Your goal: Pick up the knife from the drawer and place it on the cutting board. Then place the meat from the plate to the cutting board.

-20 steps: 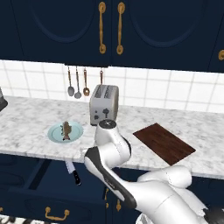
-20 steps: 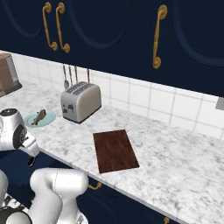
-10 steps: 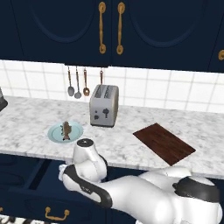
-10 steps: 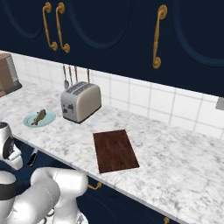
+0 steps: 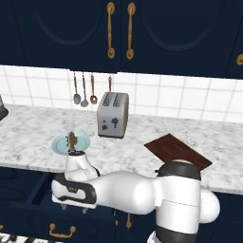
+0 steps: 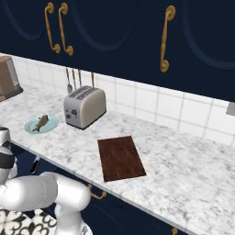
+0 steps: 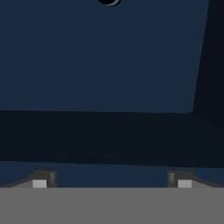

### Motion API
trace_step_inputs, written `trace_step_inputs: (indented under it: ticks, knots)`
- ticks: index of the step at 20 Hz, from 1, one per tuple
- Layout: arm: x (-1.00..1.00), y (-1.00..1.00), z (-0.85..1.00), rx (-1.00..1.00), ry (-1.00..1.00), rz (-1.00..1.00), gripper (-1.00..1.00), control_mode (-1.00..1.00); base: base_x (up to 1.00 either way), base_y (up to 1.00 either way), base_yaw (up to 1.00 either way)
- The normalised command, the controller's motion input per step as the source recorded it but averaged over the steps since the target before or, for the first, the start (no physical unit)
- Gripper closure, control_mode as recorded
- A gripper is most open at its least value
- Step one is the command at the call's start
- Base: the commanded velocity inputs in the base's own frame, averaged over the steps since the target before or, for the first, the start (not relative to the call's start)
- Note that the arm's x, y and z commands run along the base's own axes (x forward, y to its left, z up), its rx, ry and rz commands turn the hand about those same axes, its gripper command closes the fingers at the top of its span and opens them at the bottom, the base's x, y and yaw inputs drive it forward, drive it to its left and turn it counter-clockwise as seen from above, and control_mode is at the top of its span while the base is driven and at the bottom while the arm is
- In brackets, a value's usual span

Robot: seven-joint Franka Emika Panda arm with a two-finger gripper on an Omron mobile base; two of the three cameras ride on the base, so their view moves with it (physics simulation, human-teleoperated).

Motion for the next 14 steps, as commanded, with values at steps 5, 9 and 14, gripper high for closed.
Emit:
trace_step_inputs:
  ticks: [5, 9, 14]
  knots:
    - [-0.95, 0.65, -0.32, 0.00, 0.20, 0.00, -1.00, -1.00, 0.00, 0.00, 0.00]
    - [-0.66, 0.65, -0.03, 0.00, 0.13, 0.00, -1.00, -1.00, 0.00, 0.00, 0.00]
    - [0.42, -0.37, 1.00, 0.01, 0.00, 0.06, -1.00, -1.00, 0.00, 0.00, 0.00]
